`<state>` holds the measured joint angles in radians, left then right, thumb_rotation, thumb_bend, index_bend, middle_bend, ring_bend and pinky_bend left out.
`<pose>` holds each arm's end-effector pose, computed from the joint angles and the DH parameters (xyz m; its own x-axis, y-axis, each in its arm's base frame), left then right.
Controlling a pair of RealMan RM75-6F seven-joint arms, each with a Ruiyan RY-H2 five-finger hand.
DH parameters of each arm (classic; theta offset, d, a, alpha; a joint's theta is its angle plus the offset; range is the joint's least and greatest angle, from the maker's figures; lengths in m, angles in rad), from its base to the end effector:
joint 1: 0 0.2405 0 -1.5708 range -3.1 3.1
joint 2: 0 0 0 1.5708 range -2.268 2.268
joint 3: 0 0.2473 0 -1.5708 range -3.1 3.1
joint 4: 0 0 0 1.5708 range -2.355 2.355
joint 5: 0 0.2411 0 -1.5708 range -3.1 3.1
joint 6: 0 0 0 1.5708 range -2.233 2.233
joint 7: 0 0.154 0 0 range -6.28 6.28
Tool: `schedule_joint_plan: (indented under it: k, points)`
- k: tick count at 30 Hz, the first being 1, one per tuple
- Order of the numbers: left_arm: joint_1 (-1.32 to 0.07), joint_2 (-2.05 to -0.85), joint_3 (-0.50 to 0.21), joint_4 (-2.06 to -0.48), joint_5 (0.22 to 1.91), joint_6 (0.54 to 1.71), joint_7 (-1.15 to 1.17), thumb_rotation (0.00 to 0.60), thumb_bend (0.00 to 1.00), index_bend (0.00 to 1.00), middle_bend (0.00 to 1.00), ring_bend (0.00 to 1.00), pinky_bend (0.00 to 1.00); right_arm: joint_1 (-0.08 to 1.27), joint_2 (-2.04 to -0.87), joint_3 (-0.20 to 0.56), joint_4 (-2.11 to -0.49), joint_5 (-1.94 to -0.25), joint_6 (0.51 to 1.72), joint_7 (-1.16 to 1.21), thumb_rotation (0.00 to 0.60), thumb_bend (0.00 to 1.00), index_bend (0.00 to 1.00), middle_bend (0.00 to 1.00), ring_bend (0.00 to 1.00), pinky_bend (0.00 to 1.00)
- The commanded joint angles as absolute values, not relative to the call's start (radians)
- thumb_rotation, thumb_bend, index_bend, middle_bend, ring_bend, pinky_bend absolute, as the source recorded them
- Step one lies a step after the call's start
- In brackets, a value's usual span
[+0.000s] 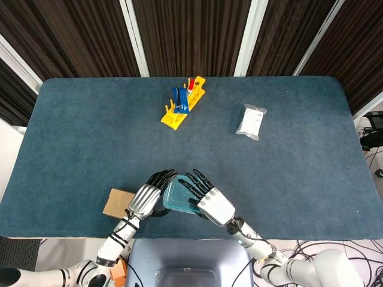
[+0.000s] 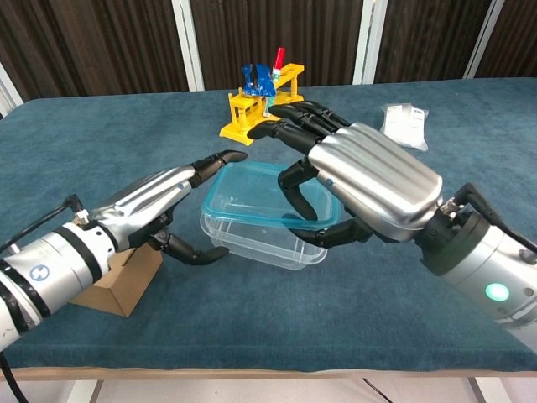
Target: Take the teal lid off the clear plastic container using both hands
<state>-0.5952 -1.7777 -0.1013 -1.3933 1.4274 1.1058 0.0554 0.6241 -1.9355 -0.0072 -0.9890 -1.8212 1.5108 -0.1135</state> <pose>-0.1186 0.2809 -0.1059 0.1654 0.3225 0.9320 0.8984 -0.4391 -0.0075 -0.1147 -0.2641 -0.1014 0.2926 0.1674 0.9415 -0.5908 -0.7425 0.3157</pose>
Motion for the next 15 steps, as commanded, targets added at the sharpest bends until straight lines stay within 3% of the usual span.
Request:
schedule_joint_plan:
  k: [1,15]
  points:
    - [-0.595,-1.771,-0.107,-1.389,1.430,1.113,0.048,0.600,0.29,0.00,0.00,0.00,0.09,0.614,-1.905,-0.016,-1.018,-1.832,1.525,-0.120,0.600,0.55,0.82,0.14,0.00,0.00]
    - [-0.593,-1.723,-0.127,-1.402,1.367,1.089,0.106,0.600,0.29,0.00,0.00,0.00,0.09,0.580,-1.766,-0.002,-1.041,-1.823,1.562,-0.090,0.600,0.54,0.82,0.14,0.00,0.00]
